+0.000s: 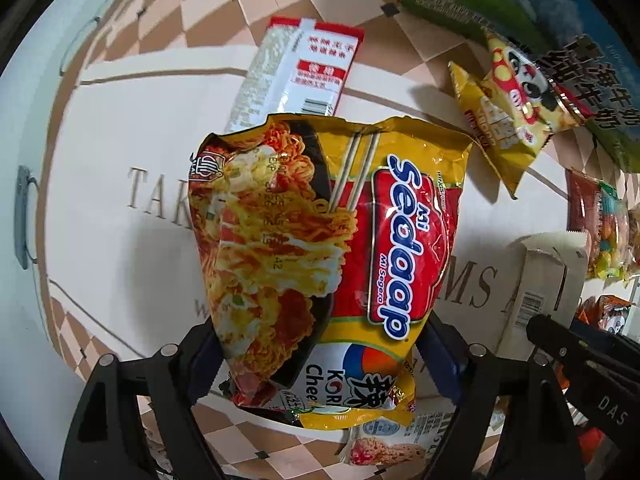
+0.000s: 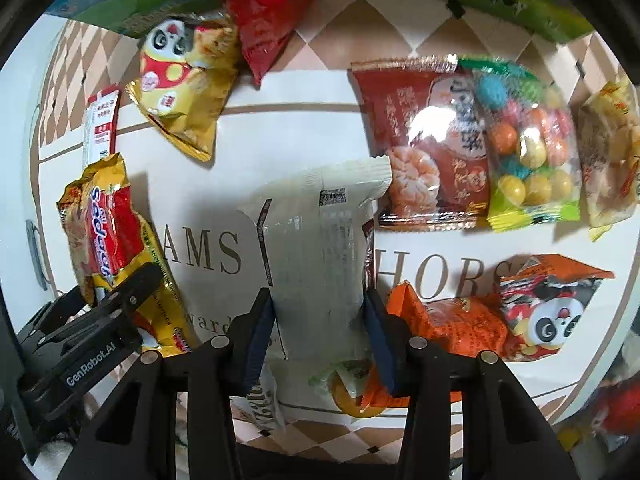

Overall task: Organize snacks
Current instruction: 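Carry the noodle pack with the left tool while the right tool carries the white packet into the box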

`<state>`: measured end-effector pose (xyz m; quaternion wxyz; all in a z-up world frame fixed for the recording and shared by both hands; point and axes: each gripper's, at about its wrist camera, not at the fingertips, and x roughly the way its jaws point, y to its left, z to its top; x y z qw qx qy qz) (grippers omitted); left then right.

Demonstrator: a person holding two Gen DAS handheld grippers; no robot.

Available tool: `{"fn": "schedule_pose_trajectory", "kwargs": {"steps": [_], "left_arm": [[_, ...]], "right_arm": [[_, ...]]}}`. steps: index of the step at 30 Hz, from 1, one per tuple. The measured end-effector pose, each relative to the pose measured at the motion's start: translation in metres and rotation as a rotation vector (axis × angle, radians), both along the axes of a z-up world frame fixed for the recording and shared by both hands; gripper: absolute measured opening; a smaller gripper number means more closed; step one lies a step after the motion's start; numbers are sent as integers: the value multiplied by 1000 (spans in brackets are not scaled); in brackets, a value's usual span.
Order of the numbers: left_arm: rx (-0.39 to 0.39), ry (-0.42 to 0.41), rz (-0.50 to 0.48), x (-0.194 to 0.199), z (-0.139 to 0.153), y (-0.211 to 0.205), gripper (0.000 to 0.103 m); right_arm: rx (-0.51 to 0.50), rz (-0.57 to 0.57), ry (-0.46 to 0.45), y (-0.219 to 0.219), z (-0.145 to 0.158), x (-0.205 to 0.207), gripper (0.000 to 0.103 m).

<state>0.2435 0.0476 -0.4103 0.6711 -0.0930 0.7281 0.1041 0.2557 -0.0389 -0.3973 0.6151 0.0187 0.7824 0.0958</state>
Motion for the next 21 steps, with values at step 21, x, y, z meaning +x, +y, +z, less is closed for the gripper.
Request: {"fn": "schedule_pose_trajectory", "kwargs": {"steps": [21], "left_arm": [[-55,-293,-74,-24,195,-44,85]], "right_arm": [[276,-77,-190,-54,170,13,47]]}}
